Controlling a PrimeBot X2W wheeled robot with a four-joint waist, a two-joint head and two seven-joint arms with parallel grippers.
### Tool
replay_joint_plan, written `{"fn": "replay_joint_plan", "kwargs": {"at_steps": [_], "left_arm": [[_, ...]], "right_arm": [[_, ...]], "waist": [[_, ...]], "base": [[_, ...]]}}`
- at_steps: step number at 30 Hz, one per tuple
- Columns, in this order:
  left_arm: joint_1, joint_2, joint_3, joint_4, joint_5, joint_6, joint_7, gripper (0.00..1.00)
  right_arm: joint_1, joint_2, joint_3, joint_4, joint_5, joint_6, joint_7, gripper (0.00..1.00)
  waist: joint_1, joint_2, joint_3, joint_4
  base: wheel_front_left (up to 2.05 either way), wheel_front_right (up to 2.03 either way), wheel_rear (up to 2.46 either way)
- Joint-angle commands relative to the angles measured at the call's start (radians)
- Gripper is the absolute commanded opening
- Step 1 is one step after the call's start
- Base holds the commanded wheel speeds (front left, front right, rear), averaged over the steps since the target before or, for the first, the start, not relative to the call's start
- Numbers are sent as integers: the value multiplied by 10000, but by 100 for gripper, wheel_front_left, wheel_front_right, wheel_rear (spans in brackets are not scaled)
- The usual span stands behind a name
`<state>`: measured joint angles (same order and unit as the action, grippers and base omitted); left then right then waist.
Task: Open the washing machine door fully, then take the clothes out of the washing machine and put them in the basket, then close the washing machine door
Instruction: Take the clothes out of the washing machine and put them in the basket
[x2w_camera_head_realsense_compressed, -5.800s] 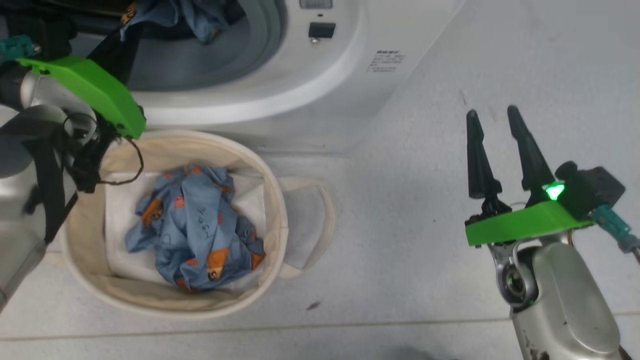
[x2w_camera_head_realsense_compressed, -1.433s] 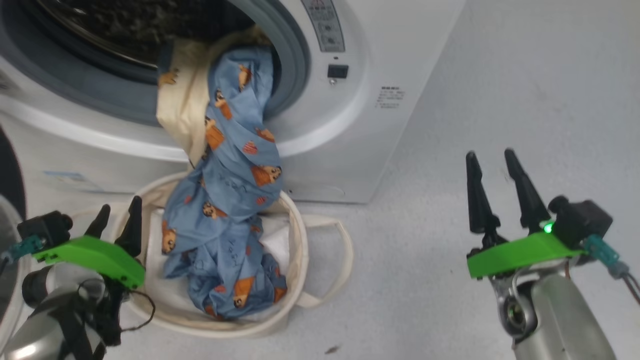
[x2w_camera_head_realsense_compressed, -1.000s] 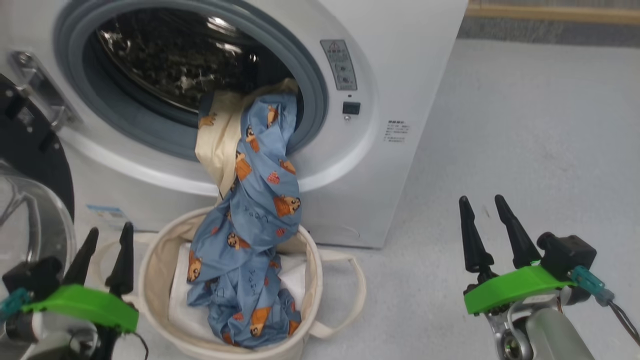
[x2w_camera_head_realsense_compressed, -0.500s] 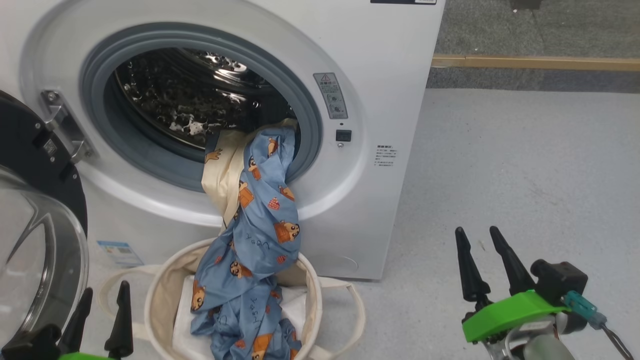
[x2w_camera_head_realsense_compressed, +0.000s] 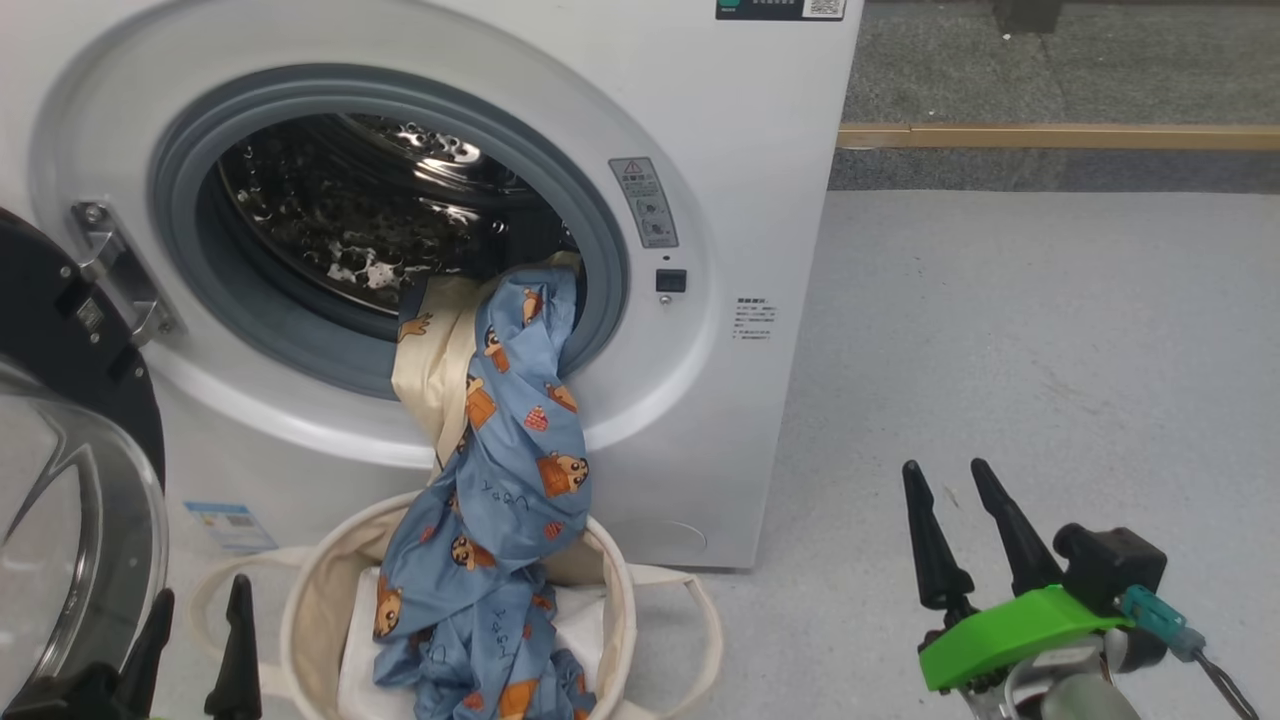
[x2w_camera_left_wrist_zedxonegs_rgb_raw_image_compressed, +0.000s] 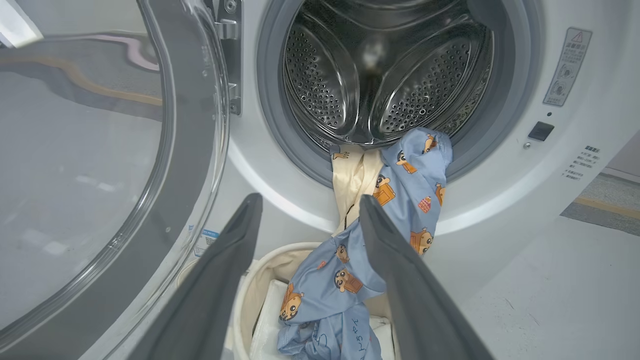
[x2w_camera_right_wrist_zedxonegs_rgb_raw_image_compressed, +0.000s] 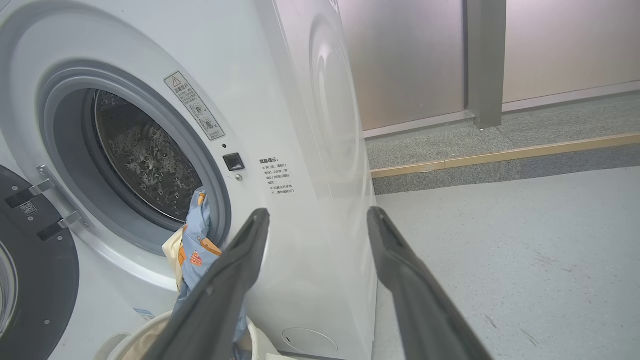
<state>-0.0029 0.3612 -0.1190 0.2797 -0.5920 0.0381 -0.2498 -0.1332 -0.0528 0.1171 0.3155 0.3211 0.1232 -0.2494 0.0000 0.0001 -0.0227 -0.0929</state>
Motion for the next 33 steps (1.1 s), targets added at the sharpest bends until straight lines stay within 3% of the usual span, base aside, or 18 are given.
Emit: {"fn": "replay_joint_plan", "kwargs": {"at_steps": [1, 7, 20, 33], "left_arm": [[-366, 374, 354, -290, 155, 111, -110, 100], [-427, 511, 273, -201, 373, 253, -109, 100], [-616, 522, 64, -186, 625, 383, -108, 100], [-1839, 511, -550, 229, 701, -174, 227, 100]], "right_arm": [[-168, 26, 262, -265, -113, 75, -124, 100], [-263, 26, 311, -188, -819, 75, -124, 100], [-313, 26, 308, -242, -1183, 75, -124, 100], [-446, 26, 308, -408, -1160, 75, -124, 100]], "waist": [[0, -1, 13, -40], [0, -1, 46, -90], [0, -1, 160, -113], [0, -1, 669, -344]], "base": [[0, 0, 0], [0, 0, 0], [0, 0, 0], [0, 0, 0]]}}
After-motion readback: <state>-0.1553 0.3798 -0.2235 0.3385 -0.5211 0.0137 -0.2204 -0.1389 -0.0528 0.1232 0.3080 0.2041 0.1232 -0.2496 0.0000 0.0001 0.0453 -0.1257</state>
